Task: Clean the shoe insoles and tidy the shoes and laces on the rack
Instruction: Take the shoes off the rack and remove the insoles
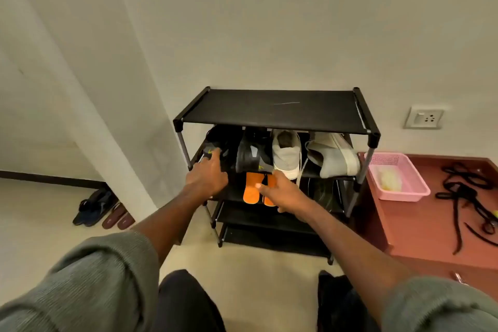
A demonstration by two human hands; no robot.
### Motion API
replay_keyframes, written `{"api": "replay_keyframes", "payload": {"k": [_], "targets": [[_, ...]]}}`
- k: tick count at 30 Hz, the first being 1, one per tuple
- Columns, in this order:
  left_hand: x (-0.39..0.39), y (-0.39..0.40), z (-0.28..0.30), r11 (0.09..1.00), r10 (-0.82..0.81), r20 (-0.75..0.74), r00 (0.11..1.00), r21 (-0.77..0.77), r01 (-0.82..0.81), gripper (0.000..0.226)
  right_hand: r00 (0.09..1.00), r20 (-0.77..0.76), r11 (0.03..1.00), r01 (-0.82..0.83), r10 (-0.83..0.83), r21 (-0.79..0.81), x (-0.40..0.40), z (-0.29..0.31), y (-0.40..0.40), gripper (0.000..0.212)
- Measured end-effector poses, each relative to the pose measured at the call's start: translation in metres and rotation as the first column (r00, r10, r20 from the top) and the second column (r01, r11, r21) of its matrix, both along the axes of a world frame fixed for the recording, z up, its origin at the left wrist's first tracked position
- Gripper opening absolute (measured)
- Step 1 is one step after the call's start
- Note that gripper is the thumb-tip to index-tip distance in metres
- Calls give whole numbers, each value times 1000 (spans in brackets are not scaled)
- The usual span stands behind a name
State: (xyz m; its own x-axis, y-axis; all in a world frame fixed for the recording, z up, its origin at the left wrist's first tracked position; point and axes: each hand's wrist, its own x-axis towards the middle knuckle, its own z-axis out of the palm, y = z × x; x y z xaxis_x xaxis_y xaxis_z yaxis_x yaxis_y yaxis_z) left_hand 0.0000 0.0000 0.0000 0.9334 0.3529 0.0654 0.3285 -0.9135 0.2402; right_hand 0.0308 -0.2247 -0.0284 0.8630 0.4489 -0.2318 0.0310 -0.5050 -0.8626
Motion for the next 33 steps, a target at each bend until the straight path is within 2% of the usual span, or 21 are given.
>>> {"api": "replay_keyframes", "payload": {"k": [5,8,11,13,15,21,26,31,33], "targets": [[40,34,-8,996,89,-25,996,13,-89,92,968,-238,982,117,-79,150,38,-14,48,95],[60,46,-10,997,81,-17,997,-14,-82,84,941,-305,948,223,-148,228,57,-22,63,94],[78,52,-13,999,43,11,999,-24,-42,60,866,-466,870,361,-179,336,77,-27,74,66],[84,53,-12,999,40,54,998,-20,-39,43,828,-523,833,428,-204,352,85,-28,79,41],[84,51,-11,996,60,81,995,-65,-54,36,809,-550,822,448,-206,351,88,-25,80,30],[47,25,-6,977,159,124,979,-159,-139,33,875,-450,867,356,-178,348,73,-5,82,36],[-20,-7,-11,960,241,156,958,-181,-212,33,940,-295,913,263,-169,312,23,12,53,13],[-90,-51,-19,933,306,109,946,-234,-275,41,984,-147,956,133,-97,263,-34,19,11,15],[-117,-72,-24,915,332,62,941,-264,-305,42,994,-52,977,101,-93,189,-57,16,-9,19]]}}
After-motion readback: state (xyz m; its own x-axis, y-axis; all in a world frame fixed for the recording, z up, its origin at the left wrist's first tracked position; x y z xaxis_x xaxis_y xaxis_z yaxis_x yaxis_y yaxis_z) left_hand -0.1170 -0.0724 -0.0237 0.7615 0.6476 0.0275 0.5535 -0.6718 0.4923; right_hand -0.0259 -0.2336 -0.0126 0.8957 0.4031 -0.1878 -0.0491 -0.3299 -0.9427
